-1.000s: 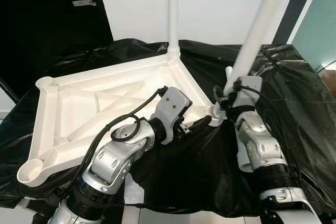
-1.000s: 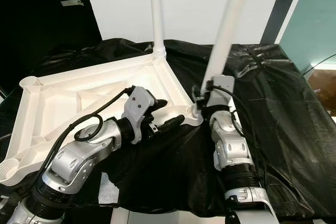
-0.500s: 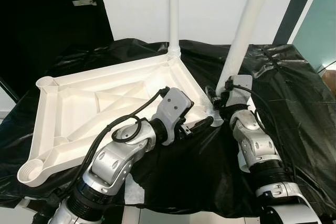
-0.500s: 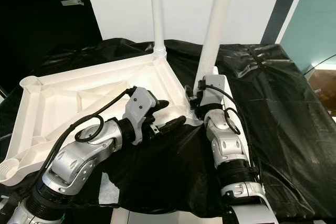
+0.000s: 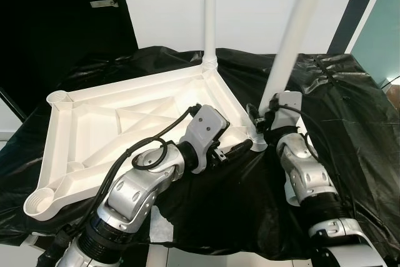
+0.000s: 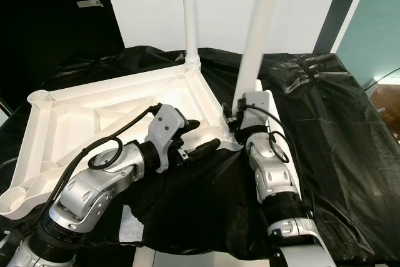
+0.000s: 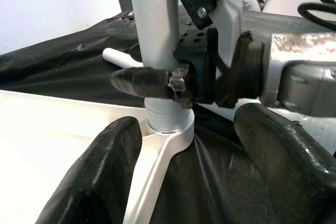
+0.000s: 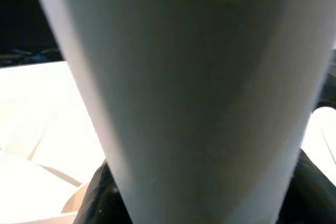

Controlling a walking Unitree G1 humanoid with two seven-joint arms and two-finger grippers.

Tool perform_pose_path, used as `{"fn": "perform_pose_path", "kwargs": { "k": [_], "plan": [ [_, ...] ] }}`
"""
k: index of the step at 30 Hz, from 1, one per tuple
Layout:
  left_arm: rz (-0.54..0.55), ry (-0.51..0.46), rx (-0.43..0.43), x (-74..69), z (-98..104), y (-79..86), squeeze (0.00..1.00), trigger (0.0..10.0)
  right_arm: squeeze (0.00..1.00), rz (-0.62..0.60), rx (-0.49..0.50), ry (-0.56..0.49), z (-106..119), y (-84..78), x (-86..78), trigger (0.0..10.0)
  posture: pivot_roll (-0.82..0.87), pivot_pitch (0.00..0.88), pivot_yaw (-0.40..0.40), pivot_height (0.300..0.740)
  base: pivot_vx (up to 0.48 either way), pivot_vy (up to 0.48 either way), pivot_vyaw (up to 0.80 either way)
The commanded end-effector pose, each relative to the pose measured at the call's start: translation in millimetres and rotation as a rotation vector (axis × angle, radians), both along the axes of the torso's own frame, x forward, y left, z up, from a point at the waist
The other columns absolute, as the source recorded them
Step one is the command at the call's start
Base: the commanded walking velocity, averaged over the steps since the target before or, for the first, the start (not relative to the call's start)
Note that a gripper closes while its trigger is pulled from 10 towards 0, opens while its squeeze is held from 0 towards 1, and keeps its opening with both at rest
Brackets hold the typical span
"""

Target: Building children table

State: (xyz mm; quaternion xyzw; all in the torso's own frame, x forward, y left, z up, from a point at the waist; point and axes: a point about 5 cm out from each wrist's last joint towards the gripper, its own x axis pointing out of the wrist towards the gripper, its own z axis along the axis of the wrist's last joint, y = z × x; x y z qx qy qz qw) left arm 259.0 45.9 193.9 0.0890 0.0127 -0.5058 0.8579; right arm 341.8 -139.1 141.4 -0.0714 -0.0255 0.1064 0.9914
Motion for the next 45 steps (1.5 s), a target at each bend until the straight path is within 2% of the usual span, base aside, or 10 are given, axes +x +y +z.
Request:
{"fn": "perform_pose_path", "kwargs": {
  "k": [1, 9, 14, 19, 27, 30, 31, 35, 45],
  "plan": [
    [-0.032, -0.006, 0.009, -3.2, 2.3, 0.9, 0.0, 10.0, 0.0, 0.012, -0.048, 0.144, -36.9, -1.1, -10.6, 10.0, -0.01, 0.003, 0.025, 0.74, 0.0, 0.0, 0.0],
    [-0.028, -0.006, 0.008, -3.6, 2.9, 2.7, 0.0, 10.0, 0.0, 0.058, -0.074, 0.156, -57.4, -3.3, -22.1, 10.0, -0.01, 0.002, 0.03, 0.74, 0.0, 0.0, 0.0],
    [-0.034, -0.008, 0.011, -3.9, 3.9, 2.0, 0.0, 10.0, 0.0, 0.086, -0.04, 0.163, -64.8, -3.6, -27.1, 10.0, -0.02, 0.0, 0.037, 0.74, 0.0, 0.0, 0.0],
    [-0.034, -0.01, 0.01, -3.8, 4.8, 1.9, 0.0, 10.0, 0.0, 0.072, 0.012, 0.183, -65.9, -3.3, -26.6, 10.0, -0.02, 0.003, 0.037, 0.74, 0.0, 0.0, 0.0],
    [-0.028, -0.008, 0.006, -4.4, 5.0, 2.3, 0.0, 10.0, 0.0, 0.074, 0.162, 0.241, -61.4, -1.4, -21.6, 10.0, -0.01, 0.008, 0.034, 0.74, 0.0, 0.0, 0.0],
    [-0.029, -0.008, 0.006, -4.4, 5.1, 2.2, 0.0, 10.0, 0.0, 0.072, 0.17, 0.249, -61.0, -1.7, -20.5, 10.0, -0.01, 0.008, 0.034, 0.74, 0.0, 0.0, 0.0],
    [-0.029, -0.008, 0.005, -4.5, 5.0, 2.0, 0.0, 10.0, 0.0, 0.059, 0.183, 0.292, -62.3, -3.2, -18.2, 10.0, -0.02, 0.008, 0.032, 0.74, 0.0, 0.0, 0.0],
    [-0.029, -0.009, 0.002, -4.3, 5.7, 1.3, 0.0, 10.0, 0.0, 0.057, 0.167, 0.353, -60.6, -6.2, -12.2, 10.0, -0.02, 0.006, 0.029, 0.74, 0.0, 0.0, 0.0],
    [-0.024, -0.009, -0.004, -3.7, 6.6, 1.6, 0.0, 10.0, 0.0, 0.064, 0.159, 0.359, -56.0, -7.7, -9.8, 10.0, -0.02, 0.009, 0.025, 0.74, 0.0, 0.0, 0.0]
  ]
}}
